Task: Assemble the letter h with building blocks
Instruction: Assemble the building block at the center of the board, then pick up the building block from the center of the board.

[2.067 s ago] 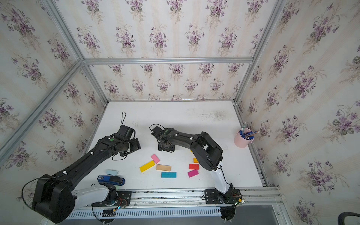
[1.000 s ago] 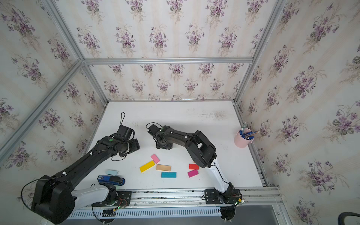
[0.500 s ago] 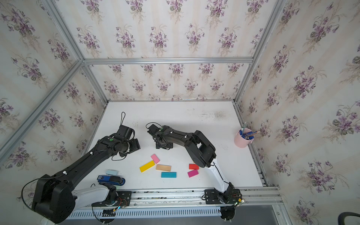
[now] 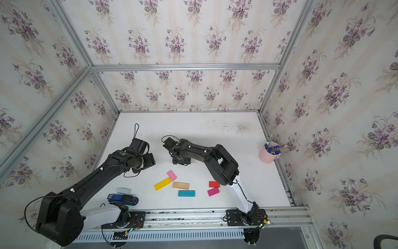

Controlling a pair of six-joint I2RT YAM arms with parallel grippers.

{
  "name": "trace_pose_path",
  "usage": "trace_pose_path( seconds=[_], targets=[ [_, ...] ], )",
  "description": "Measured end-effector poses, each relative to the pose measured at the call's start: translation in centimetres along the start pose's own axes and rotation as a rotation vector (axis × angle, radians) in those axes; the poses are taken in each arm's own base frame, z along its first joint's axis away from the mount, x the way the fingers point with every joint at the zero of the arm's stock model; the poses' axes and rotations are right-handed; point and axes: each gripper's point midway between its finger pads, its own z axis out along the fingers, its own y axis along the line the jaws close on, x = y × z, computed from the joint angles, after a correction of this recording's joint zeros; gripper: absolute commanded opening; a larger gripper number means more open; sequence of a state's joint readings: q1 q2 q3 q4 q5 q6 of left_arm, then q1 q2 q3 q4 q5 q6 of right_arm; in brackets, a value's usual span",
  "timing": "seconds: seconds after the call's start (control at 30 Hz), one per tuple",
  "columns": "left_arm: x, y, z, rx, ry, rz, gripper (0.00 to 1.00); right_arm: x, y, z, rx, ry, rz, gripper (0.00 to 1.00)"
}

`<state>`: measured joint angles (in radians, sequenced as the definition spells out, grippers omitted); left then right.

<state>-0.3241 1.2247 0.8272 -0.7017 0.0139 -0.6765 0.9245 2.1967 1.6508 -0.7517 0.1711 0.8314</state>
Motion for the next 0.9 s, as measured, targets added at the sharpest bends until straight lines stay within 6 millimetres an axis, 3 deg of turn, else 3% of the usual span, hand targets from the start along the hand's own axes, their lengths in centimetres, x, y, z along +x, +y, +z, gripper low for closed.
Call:
trace_pose_path(
  seconds=[0.4,0.7,0.77,0.9],
  targets=[
    [0.0,0.0,-0.2,0.007,-0.008,-0.001,0.75,0.1,0.3,-0.9,-0.025,0.002,-0.026,0.82],
    [0.5,0.5,-0.3,0.006,-0.007,-0.002,0.75,-1.0,1.5,-4.9,-0.074,-0.062,-0.075,0.81],
    [0.6,0.7,-0.4,0.005,-0.010,-0.006,0.76,-0.4,2.2,-6.2,-0.083,-0.087,-0.109,0.79],
    [1.0,1.7,-0.2,-0.008,-0.011,-0.036,0.75,3.0,4.6,-8.2,-0.137,-0.102,-0.228,0.74]
  ],
)
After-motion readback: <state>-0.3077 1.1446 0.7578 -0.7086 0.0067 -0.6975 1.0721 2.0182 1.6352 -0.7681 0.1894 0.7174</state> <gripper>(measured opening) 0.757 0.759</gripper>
